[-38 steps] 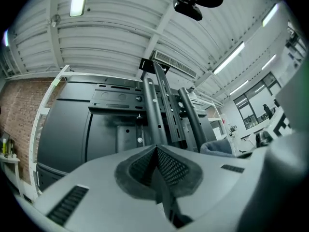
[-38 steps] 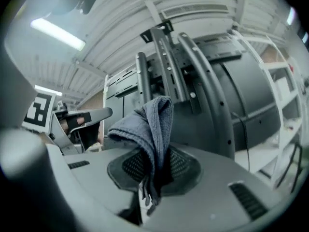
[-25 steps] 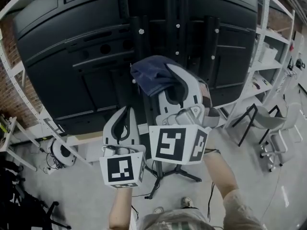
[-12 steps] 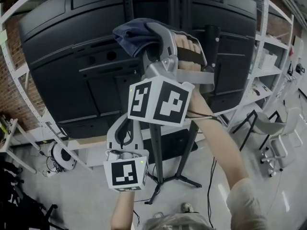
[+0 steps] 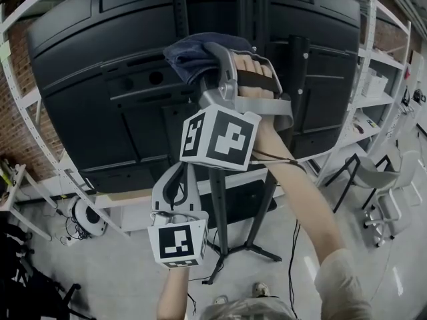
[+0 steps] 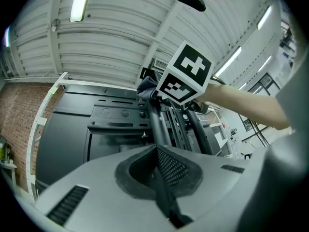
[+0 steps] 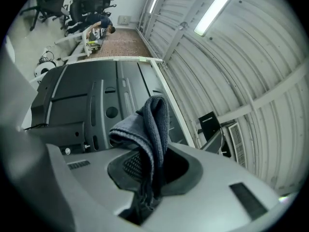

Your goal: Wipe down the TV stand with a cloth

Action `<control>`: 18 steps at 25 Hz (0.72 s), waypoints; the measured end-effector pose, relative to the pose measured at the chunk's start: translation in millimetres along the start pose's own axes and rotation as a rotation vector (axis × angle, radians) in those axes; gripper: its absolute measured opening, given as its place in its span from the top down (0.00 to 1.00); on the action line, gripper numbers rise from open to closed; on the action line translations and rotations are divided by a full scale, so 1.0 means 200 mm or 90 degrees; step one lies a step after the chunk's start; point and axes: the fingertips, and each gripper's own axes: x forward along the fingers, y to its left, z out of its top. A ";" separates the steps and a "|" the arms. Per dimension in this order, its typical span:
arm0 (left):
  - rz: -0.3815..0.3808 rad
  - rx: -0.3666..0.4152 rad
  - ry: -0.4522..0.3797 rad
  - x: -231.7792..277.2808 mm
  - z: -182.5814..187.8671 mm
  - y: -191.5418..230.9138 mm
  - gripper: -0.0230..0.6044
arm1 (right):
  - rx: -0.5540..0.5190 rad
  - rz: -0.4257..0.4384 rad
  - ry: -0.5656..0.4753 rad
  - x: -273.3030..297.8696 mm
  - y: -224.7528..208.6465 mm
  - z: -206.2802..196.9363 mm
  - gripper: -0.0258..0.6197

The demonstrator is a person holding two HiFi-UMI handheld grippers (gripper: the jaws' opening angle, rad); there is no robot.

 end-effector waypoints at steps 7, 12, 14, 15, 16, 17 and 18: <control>0.020 0.016 0.009 0.00 -0.04 0.04 0.94 | -0.023 0.019 0.003 -0.02 0.05 -0.02 0.87; 0.033 0.016 0.015 0.00 -0.07 0.06 0.94 | -0.030 0.029 0.006 -0.05 0.09 -0.03 0.87; 0.038 0.016 0.012 0.00 -0.07 0.08 0.94 | -0.031 0.044 0.007 -0.07 0.13 -0.04 0.87; 0.040 0.016 0.010 0.00 -0.06 0.09 0.94 | -0.032 0.052 0.007 -0.07 0.15 -0.05 0.87; 0.042 0.015 0.009 0.00 -0.06 0.09 0.94 | -0.032 0.061 0.009 -0.08 0.18 -0.06 0.87; 0.043 0.014 0.007 -0.01 -0.06 0.10 0.94 | -0.034 0.068 0.010 -0.09 0.20 -0.07 0.87; 0.044 0.013 0.006 -0.01 -0.05 0.10 0.94 | -0.039 0.074 0.012 -0.10 0.23 -0.07 0.87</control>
